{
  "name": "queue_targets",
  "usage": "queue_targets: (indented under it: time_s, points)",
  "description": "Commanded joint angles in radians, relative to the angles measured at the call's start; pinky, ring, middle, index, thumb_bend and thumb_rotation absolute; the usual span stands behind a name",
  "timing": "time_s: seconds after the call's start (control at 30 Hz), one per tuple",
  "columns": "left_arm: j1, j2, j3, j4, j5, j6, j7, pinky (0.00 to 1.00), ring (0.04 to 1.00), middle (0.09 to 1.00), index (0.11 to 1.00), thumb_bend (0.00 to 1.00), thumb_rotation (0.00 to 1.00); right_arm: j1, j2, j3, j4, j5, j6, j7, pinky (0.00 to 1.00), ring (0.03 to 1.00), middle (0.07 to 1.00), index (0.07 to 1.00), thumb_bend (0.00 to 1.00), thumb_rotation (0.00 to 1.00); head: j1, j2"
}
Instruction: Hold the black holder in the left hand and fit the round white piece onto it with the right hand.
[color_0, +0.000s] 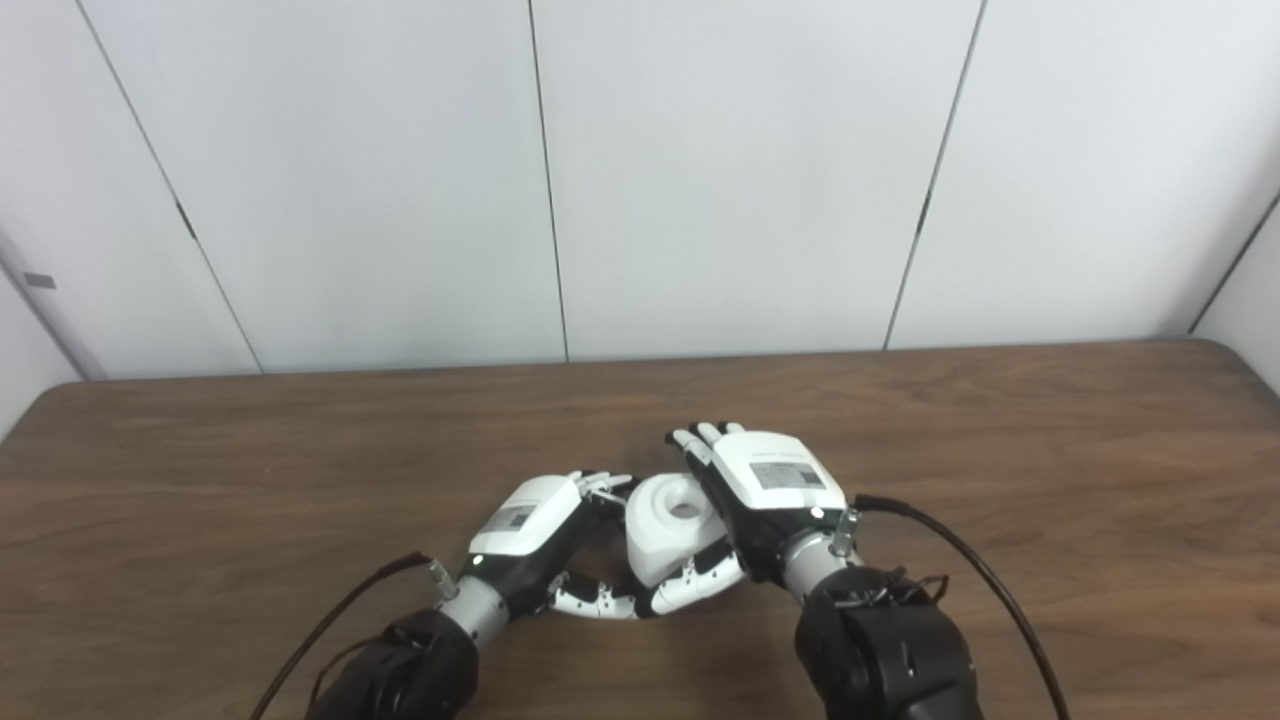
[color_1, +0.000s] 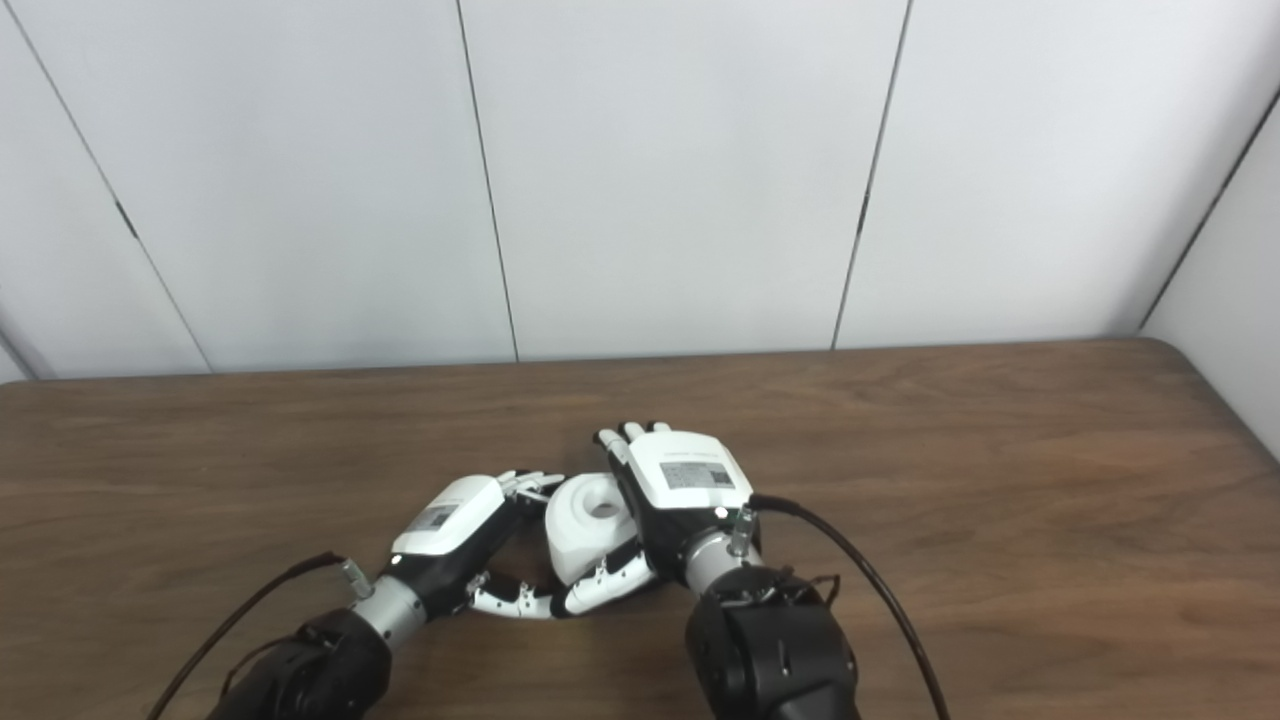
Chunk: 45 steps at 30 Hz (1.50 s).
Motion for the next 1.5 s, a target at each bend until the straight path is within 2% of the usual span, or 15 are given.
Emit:
queue_targets:
  time_s: [0.0, 0.83, 1.47]
  points:
    - [-0.001, -0.005, -0.018, 0.024, 0.009, -0.005, -0.023, 0.95, 0.913, 0.888, 0.48, 0.51, 0.05, -0.028, 0.014, 0.001, -0.025, 0.006, 0.006, -0.012, 0.69, 0.999, 0.991, 0.988, 1.0, 0.52, 0.001, 0.0]
    - [-0.001, 0.0, -0.011, 0.027, 0.01, -0.01, -0.023, 0.97, 0.916, 0.886, 0.48, 0.51, 0.05, -0.032, 0.004, -0.001, -0.021, 0.049, 0.017, -0.014, 0.71, 1.0, 1.0, 0.99, 1.0, 0.53, 0.001, -0.009]
    - [-0.005, -0.005, -0.01, 0.008, -0.008, 0.054, -0.056, 1.0, 0.945, 0.919, 0.488, 0.52, 0.06, -0.03, -0.007, 0.005, -0.016, 0.076, 0.029, -0.029, 0.7, 1.0, 1.0, 0.979, 1.0, 0.53, 0.004, -0.011]
